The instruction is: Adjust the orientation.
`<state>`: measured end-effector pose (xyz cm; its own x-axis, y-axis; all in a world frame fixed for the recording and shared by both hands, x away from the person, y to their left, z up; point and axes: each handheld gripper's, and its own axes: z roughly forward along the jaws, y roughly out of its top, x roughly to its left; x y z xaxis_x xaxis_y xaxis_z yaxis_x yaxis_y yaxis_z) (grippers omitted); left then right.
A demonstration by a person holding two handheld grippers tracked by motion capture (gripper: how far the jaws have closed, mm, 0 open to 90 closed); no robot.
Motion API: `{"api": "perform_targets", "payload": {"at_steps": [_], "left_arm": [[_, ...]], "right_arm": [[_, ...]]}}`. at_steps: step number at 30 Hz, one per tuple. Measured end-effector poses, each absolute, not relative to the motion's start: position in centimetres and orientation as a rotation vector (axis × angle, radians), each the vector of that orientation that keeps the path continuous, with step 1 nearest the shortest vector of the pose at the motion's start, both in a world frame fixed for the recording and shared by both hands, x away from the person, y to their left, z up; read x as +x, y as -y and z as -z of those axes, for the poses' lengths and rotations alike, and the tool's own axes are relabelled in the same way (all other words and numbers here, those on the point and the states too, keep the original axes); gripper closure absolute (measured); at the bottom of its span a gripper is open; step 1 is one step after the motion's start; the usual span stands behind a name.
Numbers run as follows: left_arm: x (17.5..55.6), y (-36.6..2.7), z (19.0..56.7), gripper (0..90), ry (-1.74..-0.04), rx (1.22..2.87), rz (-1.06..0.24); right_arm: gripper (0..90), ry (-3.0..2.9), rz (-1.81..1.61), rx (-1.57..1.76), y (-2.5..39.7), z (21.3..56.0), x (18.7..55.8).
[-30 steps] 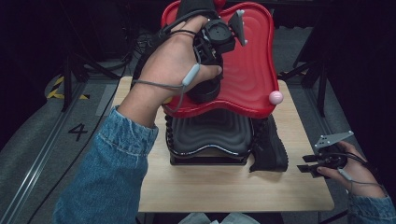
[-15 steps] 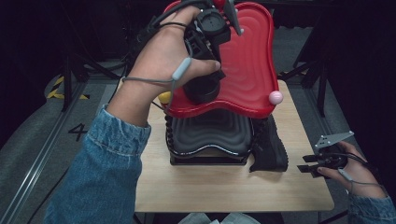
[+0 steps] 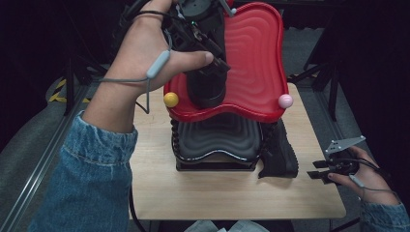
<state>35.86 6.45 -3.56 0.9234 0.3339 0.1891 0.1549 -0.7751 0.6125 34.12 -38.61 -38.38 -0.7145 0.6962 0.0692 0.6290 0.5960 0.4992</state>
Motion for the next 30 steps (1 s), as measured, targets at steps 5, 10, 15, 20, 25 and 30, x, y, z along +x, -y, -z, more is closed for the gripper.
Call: {"api": "perform_targets", "payload": {"at_steps": [5,10,15,20,25,30], "left_arm": [[34.3,-7.7,2.9,53.0,-0.322,2.422,-0.372],[33.2,-8.7,3.2,53.2,-0.307,2.42,-0.37],[32.1,-9.8,4.1,55.5,-0.322,2.381,-0.341],[31.5,-11.0,5.4,54.7,-0.329,2.334,-0.331],[31.0,-11.8,7.2,54.6,-0.325,2.286,-0.325],[30.8,-12.4,9.1,55.1,-0.307,2.224,-0.275]], "right_arm": [[49.7,-2.688,-0.759,1.121,38.6,38.4,34.1],[49.6,-2.692,-0.757,1.117,38.5,38.5,34.2],[49.6,-2.699,-0.752,1.11,38.4,38.6,34.2],[49.6,-2.704,-0.754,1.107,38.2,38.6,34.3],[49.5,-2.706,-0.751,1.103,38.1,38.6,34.5],[49.6,-2.703,-0.751,1.093,38.1,38.8,34.7]]}}
